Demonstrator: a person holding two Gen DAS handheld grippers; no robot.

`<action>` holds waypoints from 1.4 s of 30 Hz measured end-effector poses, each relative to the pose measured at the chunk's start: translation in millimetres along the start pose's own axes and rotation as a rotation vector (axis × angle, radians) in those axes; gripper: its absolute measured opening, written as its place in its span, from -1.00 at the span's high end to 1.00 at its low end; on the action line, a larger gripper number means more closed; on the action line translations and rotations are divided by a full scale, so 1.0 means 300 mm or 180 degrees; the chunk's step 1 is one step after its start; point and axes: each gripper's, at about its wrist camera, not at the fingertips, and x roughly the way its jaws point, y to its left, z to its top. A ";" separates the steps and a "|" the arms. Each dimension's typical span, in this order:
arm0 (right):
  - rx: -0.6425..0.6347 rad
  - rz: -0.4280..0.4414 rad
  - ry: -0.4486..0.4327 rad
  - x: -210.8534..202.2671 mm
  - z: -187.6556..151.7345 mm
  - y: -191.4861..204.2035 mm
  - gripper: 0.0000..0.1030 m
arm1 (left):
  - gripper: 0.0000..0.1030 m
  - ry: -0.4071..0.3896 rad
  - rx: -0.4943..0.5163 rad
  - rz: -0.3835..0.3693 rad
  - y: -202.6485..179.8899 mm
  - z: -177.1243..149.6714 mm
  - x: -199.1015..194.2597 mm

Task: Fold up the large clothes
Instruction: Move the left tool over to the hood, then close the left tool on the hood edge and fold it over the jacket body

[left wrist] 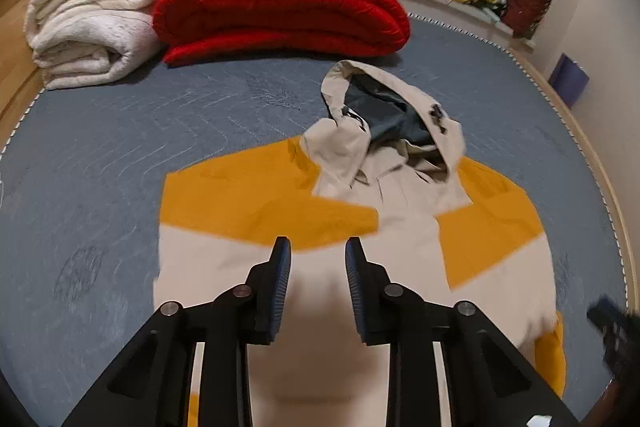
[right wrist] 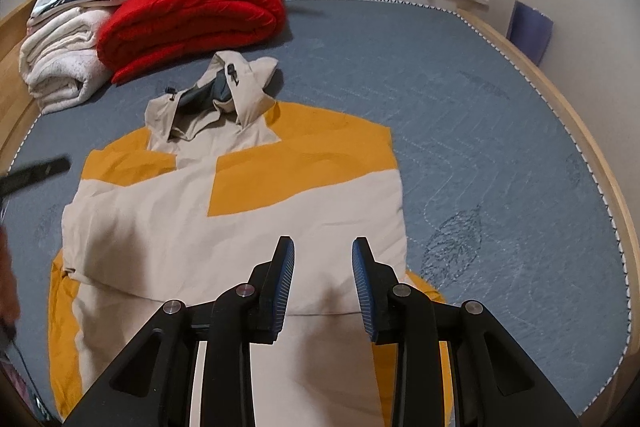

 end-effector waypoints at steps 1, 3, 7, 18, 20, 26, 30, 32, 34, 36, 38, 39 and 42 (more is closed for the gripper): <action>0.0006 0.0001 0.0016 0.013 -0.003 -0.002 0.38 | 0.53 0.0027 -0.0005 -0.0019 0.003 0.024 0.024; 0.0026 -0.0015 0.0073 0.043 -0.006 -0.008 0.38 | 0.53 0.0109 0.0002 -0.0055 0.002 0.096 0.096; 0.0066 -0.0049 0.0171 0.098 0.000 -0.029 0.38 | 0.53 0.0288 -0.0006 -0.0239 -0.011 0.243 0.248; 0.0097 -0.0235 0.0351 0.208 0.029 -0.093 0.38 | 0.51 0.0716 -0.0555 -0.0559 0.002 0.600 0.692; 0.0044 -0.0259 0.0366 0.223 0.029 -0.096 0.38 | 0.44 0.0899 -0.0754 -0.0619 0.020 0.616 0.778; 0.0212 -0.0211 0.0485 0.267 0.035 -0.123 0.38 | 0.38 0.1267 -0.0892 -0.0399 0.036 0.611 0.963; 0.0174 -0.0180 0.0501 0.276 0.033 -0.112 0.38 | 0.90 0.1209 -0.0936 -0.0537 0.051 0.611 0.959; 0.0203 -0.0199 0.0513 0.282 0.033 -0.122 0.38 | 0.94 0.1084 -0.0711 -0.0596 0.027 0.613 0.909; 0.0278 -0.0195 0.0522 0.284 0.038 -0.139 0.38 | 0.97 0.0923 -0.0511 -0.0669 0.001 0.610 0.832; 0.0331 -0.0203 0.0499 0.278 0.046 -0.152 0.38 | 0.97 0.0643 -0.0227 -0.0690 -0.036 0.594 0.685; 0.0381 -0.0194 0.0465 0.264 0.052 -0.162 0.38 | 0.97 0.0395 0.0063 -0.0728 -0.077 0.561 0.541; 0.0401 -0.0186 0.0448 0.256 0.056 -0.164 0.38 | 0.97 0.0310 0.0162 -0.0782 -0.096 0.535 0.475; 0.0435 -0.0170 0.0330 0.216 0.068 -0.167 0.38 | 0.97 0.0008 0.0726 -0.0774 -0.186 0.391 0.220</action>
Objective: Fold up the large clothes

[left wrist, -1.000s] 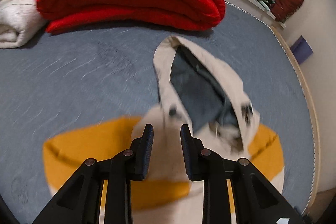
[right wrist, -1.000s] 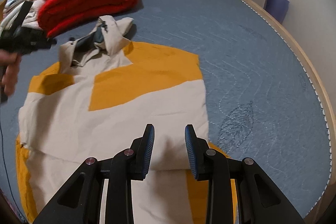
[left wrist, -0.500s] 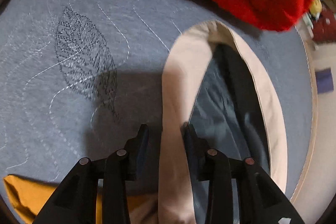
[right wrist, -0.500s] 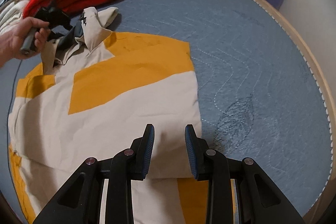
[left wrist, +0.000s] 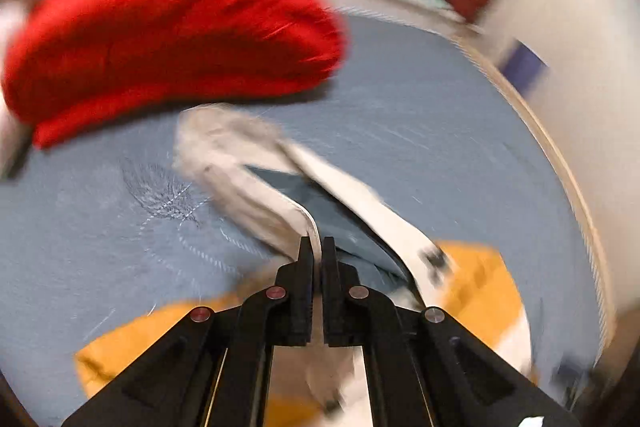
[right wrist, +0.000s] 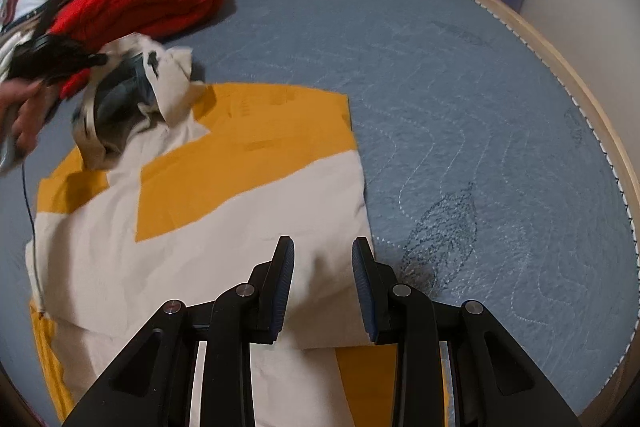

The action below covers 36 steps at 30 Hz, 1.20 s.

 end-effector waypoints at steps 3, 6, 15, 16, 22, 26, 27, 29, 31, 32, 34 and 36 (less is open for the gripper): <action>0.0078 0.0044 -0.0116 -0.038 0.007 -0.004 0.38 | 0.97 -0.0207 0.0711 0.0158 -0.174 -0.233 -0.229; 0.0169 0.0112 -0.0230 -0.075 0.008 0.000 0.38 | 0.87 -0.0093 0.0714 0.0122 -0.239 -0.506 -0.335; 0.0127 0.0485 -0.0539 -0.171 -0.006 0.056 0.38 | 0.79 -0.0112 -0.0663 0.0049 -0.079 -0.818 -0.580; 0.0127 0.0542 -0.0558 -0.176 -0.009 0.062 0.38 | 0.74 -0.0148 -0.0729 0.0047 -0.086 -0.791 -0.576; 0.0231 0.1238 -0.0314 -0.125 -0.034 0.107 0.38 | 0.62 0.0144 -0.1364 -0.0168 0.014 -0.795 -0.381; 0.0346 0.1646 -0.0025 -0.054 -0.048 0.162 0.25 | 0.59 0.0328 -0.1766 -0.0479 0.062 -0.834 -0.264; 0.0368 0.1686 0.0017 -0.042 -0.054 0.174 0.19 | 0.58 0.0336 -0.1868 -0.0575 0.073 -0.847 -0.241; 0.0439 0.1813 0.0097 -0.016 -0.062 0.198 0.07 | 0.57 0.0310 -0.2007 -0.0737 0.097 -0.863 -0.215; 0.0459 0.1868 0.0132 0.001 -0.067 0.215 0.06 | 0.54 0.0272 -0.2080 -0.0850 0.111 -0.880 -0.200; 0.0462 0.1888 0.0153 0.010 -0.066 0.230 0.06 | 0.53 0.0271 -0.2122 -0.0894 0.119 -0.886 -0.186; 0.0456 0.1976 0.0226 0.032 -0.069 0.257 0.06 | 0.52 0.0312 -0.2226 -0.1014 0.126 -0.897 -0.153; 0.0430 0.2001 0.0265 0.045 -0.070 0.277 0.06 | 0.50 0.0381 -0.2291 -0.1114 0.126 -0.901 -0.118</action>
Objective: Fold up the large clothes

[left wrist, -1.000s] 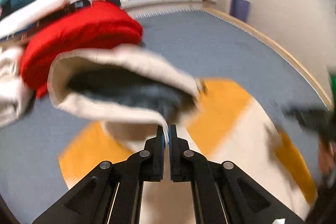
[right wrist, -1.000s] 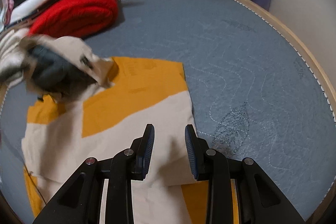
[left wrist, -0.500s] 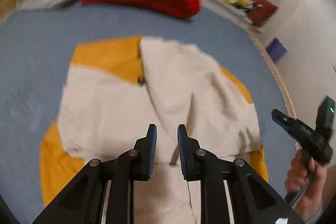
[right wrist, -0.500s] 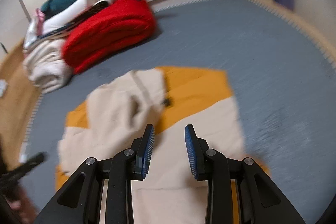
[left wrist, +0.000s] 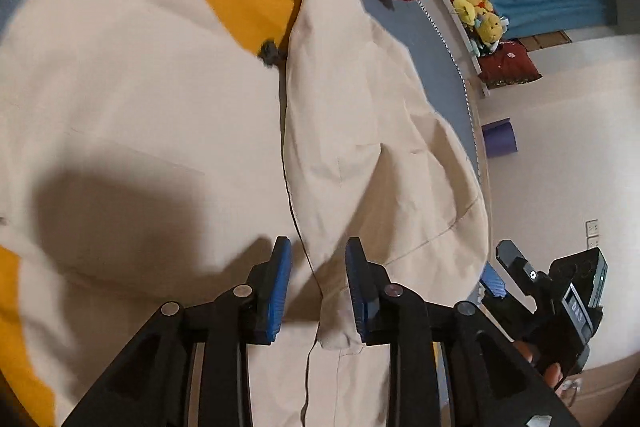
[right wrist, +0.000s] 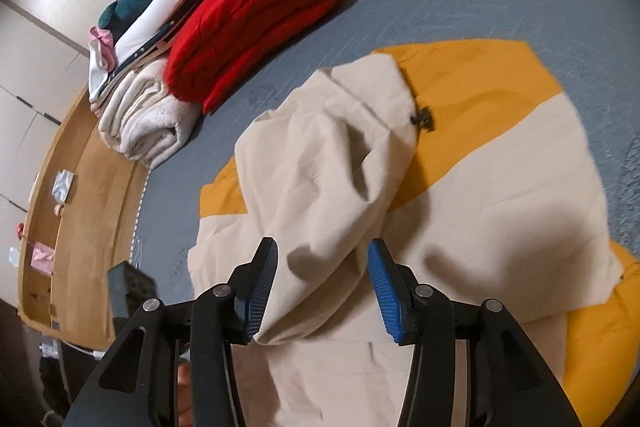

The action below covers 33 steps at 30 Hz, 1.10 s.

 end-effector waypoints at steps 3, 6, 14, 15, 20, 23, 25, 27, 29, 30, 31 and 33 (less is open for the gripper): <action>-0.0085 -0.0029 0.0025 0.026 -0.001 0.009 0.08 | 0.42 0.0088 -0.0005 -0.0085 0.008 0.000 0.033; -0.0140 -0.0081 0.0014 0.036 -0.002 -0.003 0.85 | 0.35 0.0118 -0.0125 -0.0148 0.022 0.004 0.065; 0.0252 -0.0346 -0.0161 -0.026 0.019 -0.113 0.97 | 0.33 0.0057 -0.0278 -0.0248 0.033 -0.008 0.087; 0.0248 -0.0533 -0.0102 -0.015 0.020 -0.126 0.97 | 0.33 0.0048 -0.0247 -0.0216 0.027 -0.010 0.089; 0.0630 -0.0928 0.0252 0.058 -0.011 -0.255 0.96 | 0.50 0.0011 -0.0137 -0.0194 0.004 -0.014 0.089; 0.0482 -0.0851 0.0225 0.061 -0.004 -0.215 0.96 | 0.92 0.0081 -0.0014 -0.0312 -0.029 -0.014 0.098; 0.0430 -0.0805 0.0200 0.062 -0.008 -0.195 0.96 | 0.99 0.0014 0.0146 -0.0280 -0.052 -0.014 0.075; 0.0396 -0.0729 0.0211 0.067 -0.014 -0.178 0.96 | 0.99 -0.0260 0.0359 -0.0132 -0.093 0.001 -0.006; 0.0363 -0.0550 0.0179 0.061 -0.016 -0.153 0.96 | 0.99 -0.0503 0.0432 -0.0134 -0.127 0.028 -0.084; 0.0339 -0.0418 0.0142 0.049 -0.020 -0.144 0.96 | 0.99 -0.0645 0.0495 -0.0139 -0.142 0.040 -0.134; 0.0305 -0.0280 0.0096 0.039 -0.017 -0.122 0.96 | 0.99 -0.0722 0.0535 -0.0139 -0.150 0.048 -0.161; 0.0189 -0.0068 0.0018 0.022 -0.017 -0.075 0.96 | 0.99 -0.0799 0.0569 -0.0109 -0.148 0.059 -0.196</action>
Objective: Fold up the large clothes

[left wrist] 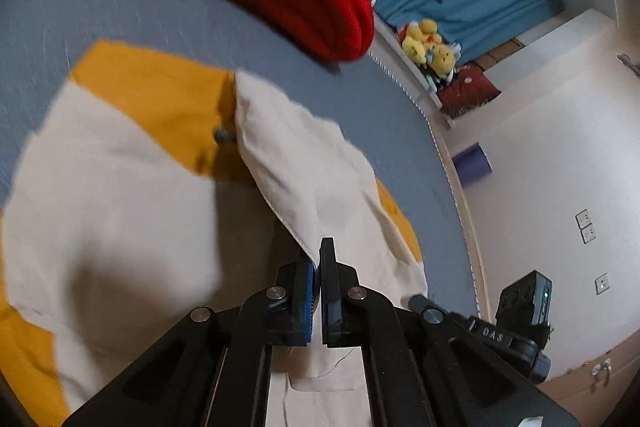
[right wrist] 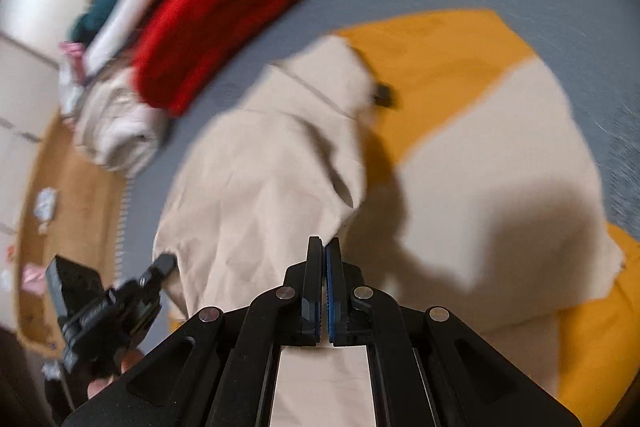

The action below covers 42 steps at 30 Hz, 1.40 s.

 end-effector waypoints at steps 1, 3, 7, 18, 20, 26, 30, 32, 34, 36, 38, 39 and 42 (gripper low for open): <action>-0.0054 0.0043 -0.0006 -0.002 -0.004 0.019 0.96 | 0.99 0.0057 -0.0026 0.0013 0.012 -0.003 0.011; -0.0137 -0.0174 0.0119 0.028 -0.018 0.029 0.96 | 0.99 0.0472 -0.0117 0.0229 0.061 -0.041 0.100; 0.0139 -0.0848 0.0545 0.127 -0.070 -0.090 0.96 | 0.80 0.0962 -0.0115 0.0946 0.103 -0.124 0.221; -0.0212 -0.1069 -0.0097 0.007 -0.008 0.034 0.41 | 0.55 0.0433 0.1308 0.1232 -0.162 -0.224 0.185; -0.0193 -0.1017 -0.0128 0.008 0.004 0.035 0.37 | 0.55 0.0436 0.1329 0.1264 -0.160 -0.229 0.181; -0.0008 -0.1111 0.0155 0.055 -0.024 -0.048 0.37 | 0.56 -0.0150 0.1296 0.2003 -0.201 -0.252 0.101; 0.0046 -0.1192 0.0182 0.065 -0.022 -0.067 0.37 | 0.54 0.0344 0.1617 0.1446 -0.257 -0.317 0.199; -0.0022 -0.1225 0.0130 0.060 -0.024 -0.051 0.37 | 0.52 0.0782 0.1422 0.1309 -0.208 -0.340 0.285; -0.0068 -0.1227 0.0070 0.057 -0.022 -0.040 0.37 | 0.51 0.1145 0.1273 0.1413 -0.141 -0.371 0.339; -0.0097 -0.1147 0.0005 0.051 -0.020 -0.029 0.37 | 0.48 0.1127 0.1326 0.1406 -0.145 -0.370 0.326; -0.0141 -0.1010 -0.0047 0.039 -0.019 -0.011 0.37 | 0.48 0.1043 0.1355 0.1379 -0.165 -0.356 0.296; -0.0174 -0.0957 -0.0040 0.036 -0.021 -0.004 0.37 | 0.48 0.0930 0.1318 0.1355 -0.168 -0.344 0.274; -0.0182 -0.0968 0.0087 0.066 -0.028 -0.005 0.37 | 0.48 0.0988 0.1072 0.1427 -0.114 -0.328 0.280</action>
